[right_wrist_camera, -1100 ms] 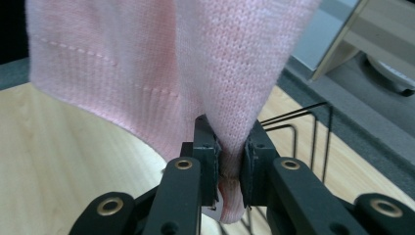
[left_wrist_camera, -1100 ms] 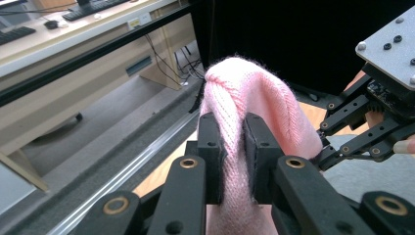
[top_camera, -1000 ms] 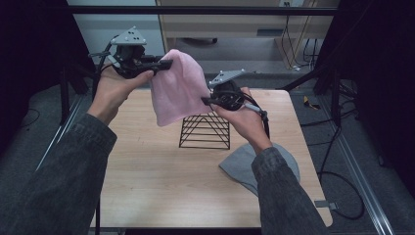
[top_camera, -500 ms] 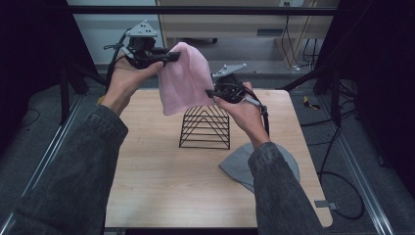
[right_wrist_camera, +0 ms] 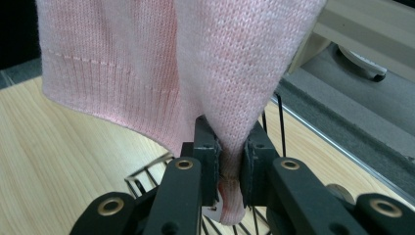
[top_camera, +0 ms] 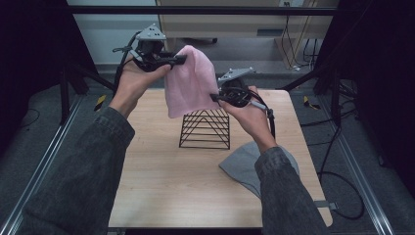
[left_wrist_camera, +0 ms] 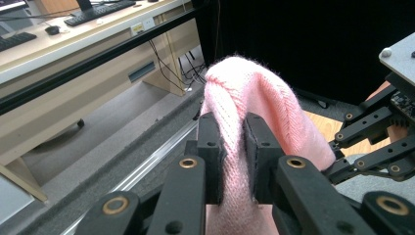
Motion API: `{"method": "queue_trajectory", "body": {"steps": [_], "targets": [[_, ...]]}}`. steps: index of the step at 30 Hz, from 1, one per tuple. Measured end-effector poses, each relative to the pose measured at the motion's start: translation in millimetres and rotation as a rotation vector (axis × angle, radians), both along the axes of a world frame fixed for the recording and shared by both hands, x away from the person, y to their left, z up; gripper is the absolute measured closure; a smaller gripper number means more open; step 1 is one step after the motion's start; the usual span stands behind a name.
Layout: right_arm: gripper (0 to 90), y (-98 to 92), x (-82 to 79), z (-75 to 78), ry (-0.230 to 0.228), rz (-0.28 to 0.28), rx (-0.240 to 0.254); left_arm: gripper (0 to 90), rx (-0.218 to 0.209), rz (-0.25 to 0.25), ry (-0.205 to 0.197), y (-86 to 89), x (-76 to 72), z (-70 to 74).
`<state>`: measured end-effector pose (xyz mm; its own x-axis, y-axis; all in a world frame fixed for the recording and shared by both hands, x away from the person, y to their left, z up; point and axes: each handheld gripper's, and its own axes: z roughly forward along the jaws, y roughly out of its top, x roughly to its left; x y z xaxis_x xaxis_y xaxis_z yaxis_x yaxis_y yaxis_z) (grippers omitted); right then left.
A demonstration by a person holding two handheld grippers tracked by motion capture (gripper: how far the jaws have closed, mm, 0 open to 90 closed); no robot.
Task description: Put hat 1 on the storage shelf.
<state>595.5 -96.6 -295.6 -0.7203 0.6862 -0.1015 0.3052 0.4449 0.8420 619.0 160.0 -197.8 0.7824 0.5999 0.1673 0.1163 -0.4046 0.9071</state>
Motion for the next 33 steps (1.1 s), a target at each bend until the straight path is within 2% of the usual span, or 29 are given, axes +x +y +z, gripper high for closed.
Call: {"method": "queue_trajectory", "body": {"steps": [10, 15, 25, 33], "targets": [[80.1, -16.8, -2.5, -4.6, 0.012, -0.020, 0.008, 78.9, 0.019, -0.010, 0.013, -10.4, 0.5, -3.1], [80.1, -22.2, -5.7, -13.1, 0.014, -0.029, -0.015, 78.6, 0.039, -0.021, 0.014, -18.2, 3.6, -9.9], [79.9, -28.7, -11.1, -27.7, 0.007, -0.046, -0.005, 78.4, 0.043, -0.037, 0.016, -28.4, 10.2, -25.4], [78.7, -28.1, -17.7, -45.2, 0.031, -0.041, -0.015, 78.7, 0.057, -0.036, 0.046, -33.1, 1.2, -38.3]]}}
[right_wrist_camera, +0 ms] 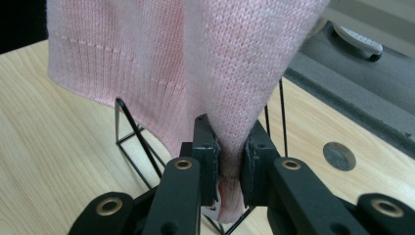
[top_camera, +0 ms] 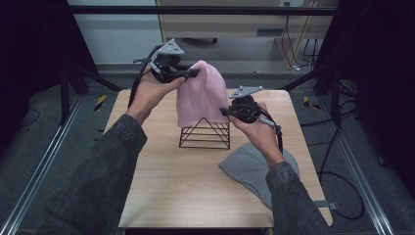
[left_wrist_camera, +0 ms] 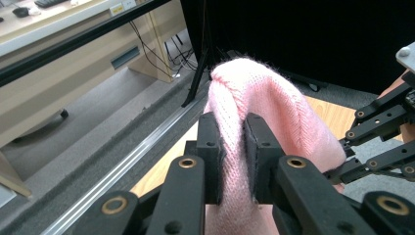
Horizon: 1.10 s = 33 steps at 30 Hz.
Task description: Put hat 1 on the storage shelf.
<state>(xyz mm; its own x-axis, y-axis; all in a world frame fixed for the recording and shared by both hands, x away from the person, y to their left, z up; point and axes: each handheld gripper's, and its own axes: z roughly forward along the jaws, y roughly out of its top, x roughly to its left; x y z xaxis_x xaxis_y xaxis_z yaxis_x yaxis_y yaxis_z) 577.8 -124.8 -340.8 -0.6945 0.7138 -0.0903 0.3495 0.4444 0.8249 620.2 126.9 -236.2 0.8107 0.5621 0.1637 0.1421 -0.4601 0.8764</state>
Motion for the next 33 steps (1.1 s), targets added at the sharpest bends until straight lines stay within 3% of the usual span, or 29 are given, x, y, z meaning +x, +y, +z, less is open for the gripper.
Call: {"method": "queue_trajectory", "body": {"steps": [13, 18, 24, 33], "targets": [[74.9, 0.6, -0.8, -26.1, 0.058, -0.020, 0.004, 79.4, 0.007, -0.021, 0.052, -0.3, -14.4, -19.2], [61.0, -0.9, -2.0, -29.3, 0.068, -0.048, -0.007, 79.7, -0.012, -0.030, 0.066, -1.7, -16.7, -24.6], [42.8, -10.4, -14.5, -28.9, 0.028, -0.100, 0.001, 79.7, 0.001, -0.031, 0.066, -4.1, -19.3, -26.2], [34.7, -36.1, -42.8, -34.0, -0.002, -0.148, 0.019, 79.6, 0.025, -0.039, 0.065, -6.1, -24.1, -31.2]]}}
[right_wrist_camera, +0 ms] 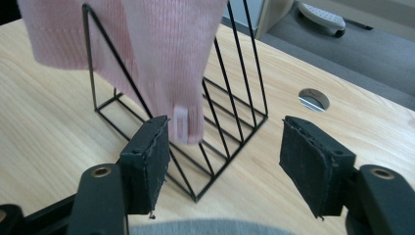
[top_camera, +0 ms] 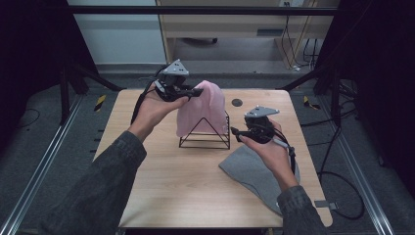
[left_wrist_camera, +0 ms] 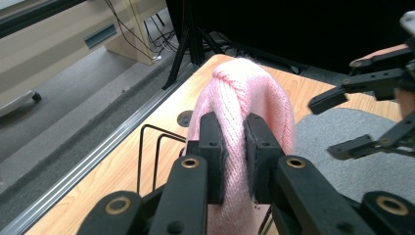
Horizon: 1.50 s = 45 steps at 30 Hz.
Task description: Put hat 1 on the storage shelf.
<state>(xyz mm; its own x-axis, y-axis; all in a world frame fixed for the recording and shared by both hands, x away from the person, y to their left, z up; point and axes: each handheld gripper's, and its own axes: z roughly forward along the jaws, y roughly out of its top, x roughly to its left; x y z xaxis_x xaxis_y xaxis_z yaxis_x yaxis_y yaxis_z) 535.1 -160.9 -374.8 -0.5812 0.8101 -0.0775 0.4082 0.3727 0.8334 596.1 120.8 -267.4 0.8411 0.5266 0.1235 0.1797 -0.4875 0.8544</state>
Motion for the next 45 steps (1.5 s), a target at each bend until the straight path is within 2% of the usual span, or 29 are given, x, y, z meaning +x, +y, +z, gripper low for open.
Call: {"method": "queue_trajectory", "body": {"steps": [4, 7, 8, 10, 12, 13, 15, 17, 21, 27, 32, 37, 42, 45], "targets": [[32.1, -8.0, -15.7, -8.3, -0.010, -0.030, 0.010, 79.5, 0.005, -0.001, 0.004, 0.1, -0.5, -2.2], [30.8, -8.5, -26.5, -18.5, -0.012, -0.042, -0.003, 79.5, 0.002, -0.004, 0.006, 0.0, -1.8, -4.0], [30.7, -8.8, -31.4, -26.9, -0.014, -0.044, 0.016, 79.4, 0.005, -0.004, 0.009, 0.0, -2.0, -4.9], [30.8, -9.8, -34.0, -37.5, -0.005, -0.052, 0.046, 79.3, 0.006, -0.004, 0.012, -0.3, -2.4, -6.8], [30.8, -10.1, -34.2, -41.9, 0.001, -0.054, 0.048, 79.3, 0.005, -0.004, 0.014, -0.5, -3.0, -9.0], [30.7, -12.4, -33.3, -51.4, 0.024, -0.061, 0.029, 79.2, 0.006, -0.006, 0.017, -0.4, -3.9, -11.0], [30.7, -13.9, -33.1, -53.5, 0.028, -0.067, 0.030, 79.1, 0.009, -0.007, 0.019, -0.3, -4.5, -12.7], [30.8, -19.6, -33.1, -57.1, 0.045, -0.087, 0.053, 79.0, 0.011, -0.007, 0.030, 0.3, -4.3, -16.2], [30.9, -25.5, -32.6, -63.0, 0.066, -0.109, 0.052, 78.9, 0.004, 0.000, 0.054, 0.1, -4.3, -29.1], [31.0, -26.4, -31.8, -71.0, 0.091, -0.115, 0.035, 78.6, -0.002, 0.000, 0.077, 0.1, -4.6, -43.5], [31.0, -26.5, -31.3, -74.8, 0.108, -0.118, 0.021, 78.1, 0.014, 0.005, 0.089, 0.7, -4.6, -52.0], [30.9, -25.4, -31.0, -81.6, 0.137, -0.117, -0.017, 76.8, 0.043, -0.001, 0.110, 3.2, -5.1, -58.8], [29.8, -26.6, -30.8, -81.0, 0.131, -0.119, -0.019, 67.3, 0.032, 0.004, 0.132, 4.5, -4.9, -63.3], [28.3, -30.4, -30.5, -80.0, 0.127, -0.127, -0.025, 58.1, 0.020, 0.019, 0.124, 5.7, -8.5, -64.5]]}}
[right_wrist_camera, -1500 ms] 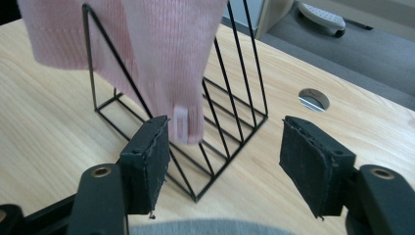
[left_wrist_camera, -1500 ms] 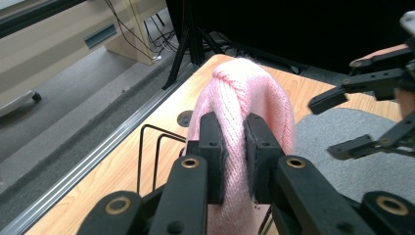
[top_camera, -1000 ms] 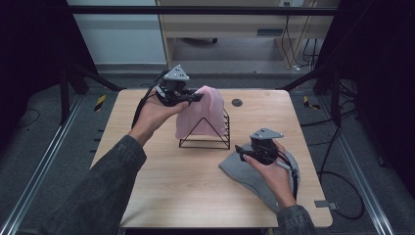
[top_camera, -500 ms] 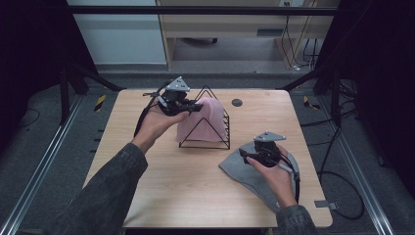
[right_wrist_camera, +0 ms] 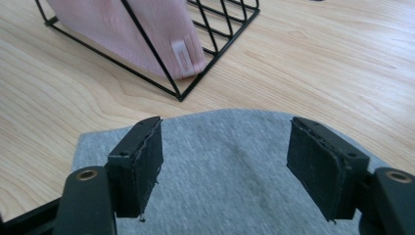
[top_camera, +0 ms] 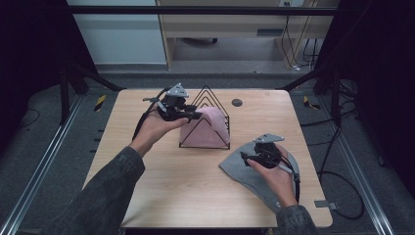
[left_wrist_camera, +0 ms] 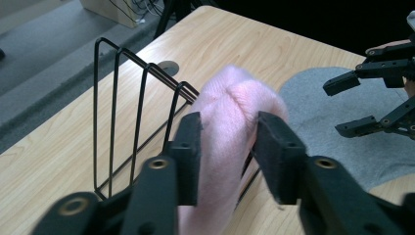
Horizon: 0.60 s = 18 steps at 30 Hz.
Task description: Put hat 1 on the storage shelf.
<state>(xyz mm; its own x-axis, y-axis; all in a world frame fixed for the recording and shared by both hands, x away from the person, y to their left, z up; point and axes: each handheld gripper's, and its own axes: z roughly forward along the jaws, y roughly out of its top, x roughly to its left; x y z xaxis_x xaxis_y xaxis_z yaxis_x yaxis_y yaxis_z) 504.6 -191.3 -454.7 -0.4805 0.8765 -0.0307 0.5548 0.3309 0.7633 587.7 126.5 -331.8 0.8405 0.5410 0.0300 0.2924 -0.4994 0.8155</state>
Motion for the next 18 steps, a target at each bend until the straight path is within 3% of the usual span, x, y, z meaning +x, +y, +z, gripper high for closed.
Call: {"method": "queue_trajectory", "body": {"steps": [5, 7, 10, 13, 18], "targets": [[25.5, -11.8, 1.6, 0.7, 0.006, -0.026, -0.007, 35.9, -0.005, 0.038, -0.028, 10.1, -12.5, 0.8], [23.1, -29.1, 4.5, 0.3, 0.019, -0.071, 0.003, 32.8, 0.020, 0.051, -0.037, 16.8, -19.3, -2.3], [21.1, -49.3, 8.1, -3.3, 0.032, -0.119, -0.024, 25.1, 0.057, 0.053, -0.047, 30.3, -34.7, -11.2], [20.1, -70.0, 10.8, -8.6, 0.058, -0.159, -0.015, 18.5, 0.072, 0.068, -0.021, 49.0, -55.4, -30.4], [34.0, -94.4, 16.1, -12.7, 0.060, -0.219, -0.016, 8.2, 0.127, 0.091, 0.025, 76.4, -91.4, -74.9]]}}
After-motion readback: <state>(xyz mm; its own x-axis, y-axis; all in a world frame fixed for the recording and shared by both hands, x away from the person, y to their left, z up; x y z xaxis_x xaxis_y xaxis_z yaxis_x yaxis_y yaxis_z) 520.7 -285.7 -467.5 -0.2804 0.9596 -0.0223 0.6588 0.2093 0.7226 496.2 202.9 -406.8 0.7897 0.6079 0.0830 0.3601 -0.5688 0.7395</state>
